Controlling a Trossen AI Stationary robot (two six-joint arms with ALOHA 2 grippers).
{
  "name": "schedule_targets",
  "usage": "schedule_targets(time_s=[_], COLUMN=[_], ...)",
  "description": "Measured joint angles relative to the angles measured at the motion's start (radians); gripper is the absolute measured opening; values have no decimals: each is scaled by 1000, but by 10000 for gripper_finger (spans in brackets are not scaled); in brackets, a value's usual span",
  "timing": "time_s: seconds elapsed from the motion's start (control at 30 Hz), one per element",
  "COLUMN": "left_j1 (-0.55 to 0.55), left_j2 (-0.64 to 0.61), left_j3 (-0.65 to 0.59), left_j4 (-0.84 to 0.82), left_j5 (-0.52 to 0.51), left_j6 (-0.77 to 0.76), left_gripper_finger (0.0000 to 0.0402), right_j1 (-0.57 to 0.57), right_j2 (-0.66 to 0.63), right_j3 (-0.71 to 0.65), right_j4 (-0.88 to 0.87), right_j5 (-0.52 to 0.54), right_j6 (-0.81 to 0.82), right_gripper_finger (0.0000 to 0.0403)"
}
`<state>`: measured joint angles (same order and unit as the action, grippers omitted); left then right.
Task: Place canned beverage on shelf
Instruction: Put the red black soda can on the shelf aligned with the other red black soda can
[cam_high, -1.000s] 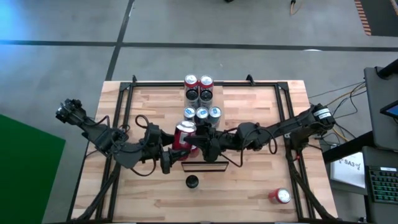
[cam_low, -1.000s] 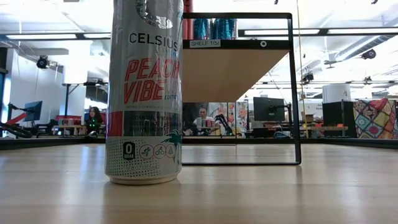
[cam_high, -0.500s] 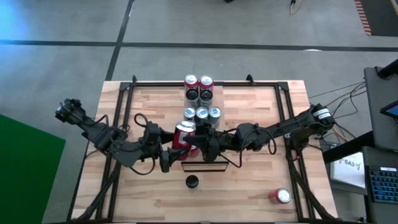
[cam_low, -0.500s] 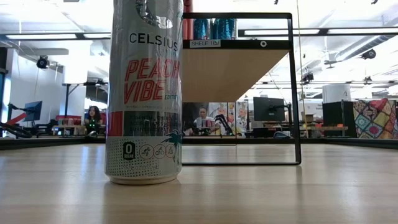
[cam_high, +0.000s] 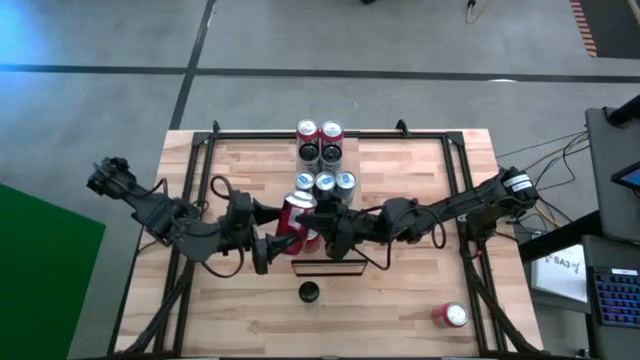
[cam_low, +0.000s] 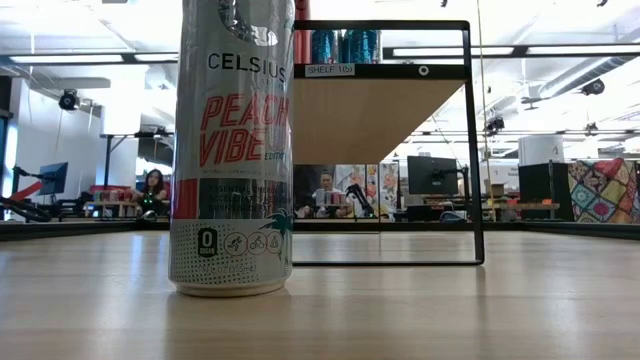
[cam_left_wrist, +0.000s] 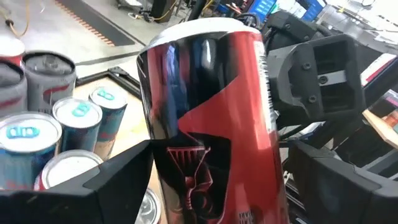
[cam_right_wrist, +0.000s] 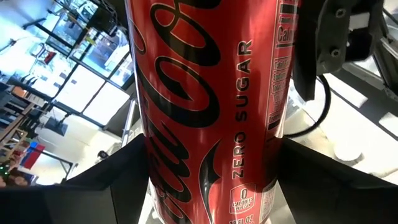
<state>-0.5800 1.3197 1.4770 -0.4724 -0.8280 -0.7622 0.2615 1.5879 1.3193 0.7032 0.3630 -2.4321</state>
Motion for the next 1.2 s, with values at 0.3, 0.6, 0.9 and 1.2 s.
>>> schedule_targets(time_s=[0.3, 0.6, 0.9, 1.2], left_j1=[-9, -24, -23, -22], left_j2=[-24, -30, -14, -31], left_j3=[66, 120, 111, -17], left_j4=[-17, -18, -108, -45], left_j5=[2, 8, 7, 8], left_j6=[216, 603, 847, 917], left_gripper_finger=[340, 340, 334, 333], right_j1=[0, -2, -7, -96], right_j2=[-2, -59, -230, -453], right_j3=[0, 0, 1, -7], right_j4=[67, 88, -234, -682], right_j5=[59, 226, 296, -226], right_j6=[19, 455, 1192, 2027], right_gripper_finger=[280, 280, 280, 280])
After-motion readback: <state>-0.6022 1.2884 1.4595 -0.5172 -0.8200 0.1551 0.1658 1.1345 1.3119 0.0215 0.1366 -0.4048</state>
